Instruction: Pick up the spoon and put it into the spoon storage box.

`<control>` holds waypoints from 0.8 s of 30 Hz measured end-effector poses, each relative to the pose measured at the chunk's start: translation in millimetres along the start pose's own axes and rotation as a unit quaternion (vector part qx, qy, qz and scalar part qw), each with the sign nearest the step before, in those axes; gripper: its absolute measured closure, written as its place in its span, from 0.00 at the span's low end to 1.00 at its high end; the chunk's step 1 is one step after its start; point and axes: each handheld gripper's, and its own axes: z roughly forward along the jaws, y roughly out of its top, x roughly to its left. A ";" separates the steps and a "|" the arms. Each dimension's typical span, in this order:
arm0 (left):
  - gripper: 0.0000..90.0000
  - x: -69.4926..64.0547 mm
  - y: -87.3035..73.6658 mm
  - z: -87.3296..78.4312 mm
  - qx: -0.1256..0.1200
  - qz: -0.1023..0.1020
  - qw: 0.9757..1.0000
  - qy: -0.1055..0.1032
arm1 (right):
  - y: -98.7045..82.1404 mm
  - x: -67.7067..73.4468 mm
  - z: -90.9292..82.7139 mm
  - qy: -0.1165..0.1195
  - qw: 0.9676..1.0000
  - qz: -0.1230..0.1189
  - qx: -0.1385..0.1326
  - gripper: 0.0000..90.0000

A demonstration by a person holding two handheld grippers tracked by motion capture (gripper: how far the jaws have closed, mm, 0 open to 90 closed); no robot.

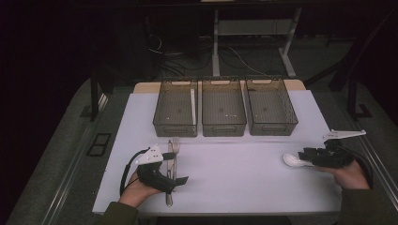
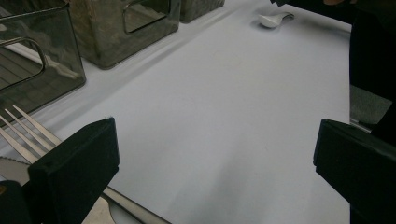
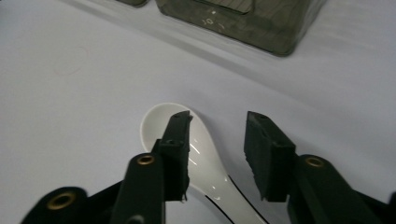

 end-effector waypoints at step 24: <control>0.00 -0.2 0.0 0.8 0.000 -0.001 1.000 -0.002 | -0.2 10.8 25.0 0.006 0.998 -0.040 0.040 0.53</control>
